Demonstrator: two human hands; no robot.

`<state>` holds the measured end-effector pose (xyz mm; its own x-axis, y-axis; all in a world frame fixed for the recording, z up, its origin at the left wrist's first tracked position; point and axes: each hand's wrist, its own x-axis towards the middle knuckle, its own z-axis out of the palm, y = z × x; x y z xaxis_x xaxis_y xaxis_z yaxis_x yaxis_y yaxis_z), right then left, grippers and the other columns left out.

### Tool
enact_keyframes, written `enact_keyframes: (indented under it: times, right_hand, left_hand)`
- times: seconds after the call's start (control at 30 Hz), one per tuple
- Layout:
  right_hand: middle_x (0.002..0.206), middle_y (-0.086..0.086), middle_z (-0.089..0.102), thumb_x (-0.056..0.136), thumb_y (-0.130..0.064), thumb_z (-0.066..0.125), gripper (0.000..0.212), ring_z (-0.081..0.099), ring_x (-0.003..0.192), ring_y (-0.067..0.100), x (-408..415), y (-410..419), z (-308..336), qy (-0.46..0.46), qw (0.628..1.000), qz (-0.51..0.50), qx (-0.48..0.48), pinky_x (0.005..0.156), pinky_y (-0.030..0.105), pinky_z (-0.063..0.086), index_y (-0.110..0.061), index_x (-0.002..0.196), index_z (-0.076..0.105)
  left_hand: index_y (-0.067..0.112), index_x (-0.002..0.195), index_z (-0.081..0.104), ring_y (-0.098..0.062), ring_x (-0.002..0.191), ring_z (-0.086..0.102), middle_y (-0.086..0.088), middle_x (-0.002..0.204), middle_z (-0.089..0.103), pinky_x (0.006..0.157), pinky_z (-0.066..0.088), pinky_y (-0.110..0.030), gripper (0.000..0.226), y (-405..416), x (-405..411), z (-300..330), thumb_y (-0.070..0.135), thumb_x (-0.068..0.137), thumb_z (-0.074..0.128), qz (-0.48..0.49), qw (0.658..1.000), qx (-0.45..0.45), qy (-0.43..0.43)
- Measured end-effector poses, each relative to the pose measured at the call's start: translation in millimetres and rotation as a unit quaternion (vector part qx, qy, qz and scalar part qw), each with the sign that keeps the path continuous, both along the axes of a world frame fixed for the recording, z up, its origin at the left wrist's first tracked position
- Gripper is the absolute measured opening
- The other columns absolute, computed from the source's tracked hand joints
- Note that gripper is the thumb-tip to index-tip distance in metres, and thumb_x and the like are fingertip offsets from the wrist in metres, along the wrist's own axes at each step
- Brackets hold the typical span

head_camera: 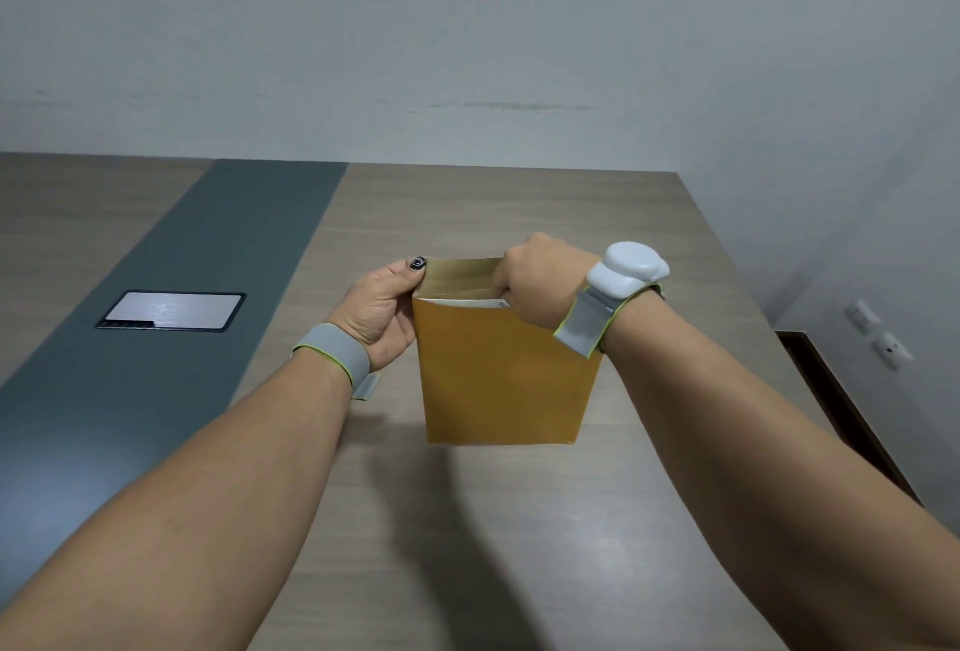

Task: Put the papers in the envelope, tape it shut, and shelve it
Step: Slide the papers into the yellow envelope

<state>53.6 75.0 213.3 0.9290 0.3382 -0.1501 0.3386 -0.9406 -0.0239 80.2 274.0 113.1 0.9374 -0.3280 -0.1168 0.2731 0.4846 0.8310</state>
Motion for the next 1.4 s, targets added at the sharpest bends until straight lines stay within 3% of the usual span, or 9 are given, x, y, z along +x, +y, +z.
enact_keyframes:
  times: [0.17, 0.47, 0.63, 0.77, 0.87, 0.97, 1.13, 1.33, 1.4]
  right_hand:
    - [0.1, 0.016, 0.071, 0.085, 0.0, 0.048, 0.034, 0.062, 0.082, 0.028, 2, 0, -14, -0.014, 1.0, 0.008, -0.001, 0.055, 0.027, 0.039, -0.015, 0.099, 0.076]
    - [0.101, 0.007, 0.068, 0.085, -0.004, 0.05, 0.038, 0.066, 0.091, 0.033, 7, -7, -14, 0.015, 1.0, -0.004, 0.025, 0.074, 0.035, 0.057, -0.029, 0.094, 0.076]
    - [0.107, 0.001, 0.072, 0.089, -0.009, 0.051, 0.031, 0.066, 0.097, 0.028, 8, -9, -6, 0.051, 0.999, 0.015, -0.005, 0.085, 0.037, 0.058, -0.025, 0.1, 0.076]
    - [0.104, 0.001, 0.072, 0.088, -0.028, 0.064, 0.02, 0.062, 0.098, 0.027, 7, -25, -4, -0.095, 0.984, 0.044, 0.145, 0.086, 0.04, 0.053, -0.023, 0.103, 0.075]
    - [0.127, 0.0, 0.055, 0.074, -0.045, 0.074, 0.054, 0.048, 0.116, 0.027, 13, -39, -8, -0.179, 0.973, 0.005, 0.147, 0.097, 0.043, 0.043, -0.03, 0.124, 0.059]
    - [0.139, -0.002, 0.052, 0.071, -0.045, 0.077, 0.085, 0.047, 0.126, 0.029, 21, -51, -17, -0.092, 0.991, -0.053, 0.082, 0.101, 0.043, 0.042, -0.035, 0.144, 0.035]
    - [0.101, 0.006, 0.074, 0.086, -0.016, 0.057, 0.034, 0.066, 0.095, 0.034, 33, -60, -48, -0.066, 0.989, -0.058, 0.116, 0.077, 0.04, 0.056, -0.028, 0.117, 0.066]
    - [0.095, 0.012, 0.074, 0.091, -0.012, 0.051, 0.03, 0.064, 0.092, 0.036, 37, -57, -74, -0.029, 0.988, -0.071, 0.134, 0.076, 0.038, 0.054, -0.022, 0.111, 0.07]
    - [0.099, 0.013, 0.074, 0.092, -0.012, 0.052, 0.03, 0.064, 0.096, 0.036, 39, -54, -87, -0.012, 0.988, -0.07, 0.14, 0.08, 0.038, 0.054, -0.022, 0.113, 0.07]
  left_hand:
    - [0.006, 0.1, 0.067, -0.021, 0.082, 0.069, -0.008, 0.085, 0.074, 0.082, 0.057, -0.033, 0.02, -1, 1, 3, 0.014, 0.101, 0.049, 0.009, 1.0, 0.009, -0.004]
    - [0.008, 0.095, 0.074, -0.018, 0.079, 0.071, -0.007, 0.083, 0.076, 0.077, 0.061, -0.03, 0.031, 0, -2, 4, 0.013, 0.103, 0.045, 0.021, 1.0, 0.005, -0.009]
    - [0.005, 0.106, 0.068, -0.022, 0.086, 0.068, -0.009, 0.088, 0.074, 0.081, 0.058, -0.032, 0.023, 2, -2, -2, 0.015, 0.102, 0.048, 0.024, 1.0, 0.019, -0.001]
    - [0.005, 0.107, 0.069, -0.021, 0.087, 0.07, -0.009, 0.091, 0.075, 0.084, 0.058, -0.033, 0.024, 5, -1, -3, 0.015, 0.103, 0.047, 0.03, 0.999, 0.025, 0.005]
    - [0.006, 0.107, 0.068, -0.02, 0.089, 0.069, -0.008, 0.093, 0.074, 0.084, 0.058, -0.032, 0.022, 6, 1, -5, 0.016, 0.102, 0.049, 0.045, 0.998, 0.039, 0.008]
    - [0.008, 0.105, 0.067, -0.019, 0.089, 0.067, -0.007, 0.092, 0.073, 0.084, 0.058, -0.031, 0.019, 7, 3, -9, 0.016, 0.103, 0.049, 0.066, 0.997, 0.044, 0.016]
    - [0.012, 0.094, 0.064, -0.015, 0.08, 0.067, -0.003, 0.082, 0.073, 0.077, 0.058, -0.029, 0.021, 2, 9, -15, 0.015, 0.105, 0.047, 0.094, 0.994, 0.057, 0.026]
    - [0.019, 0.091, 0.063, -0.011, 0.077, 0.064, 0.006, 0.074, 0.073, 0.076, 0.053, -0.028, 0.022, -3, 19, -29, 0.021, 0.106, 0.047, 0.152, 0.98, 0.116, 0.045]
    - [0.023, 0.093, 0.064, -0.013, 0.092, 0.062, 0.008, 0.087, 0.071, 0.088, 0.051, -0.03, 0.02, -3, 23, -40, 0.033, 0.104, 0.051, 0.151, 0.975, 0.151, 0.057]
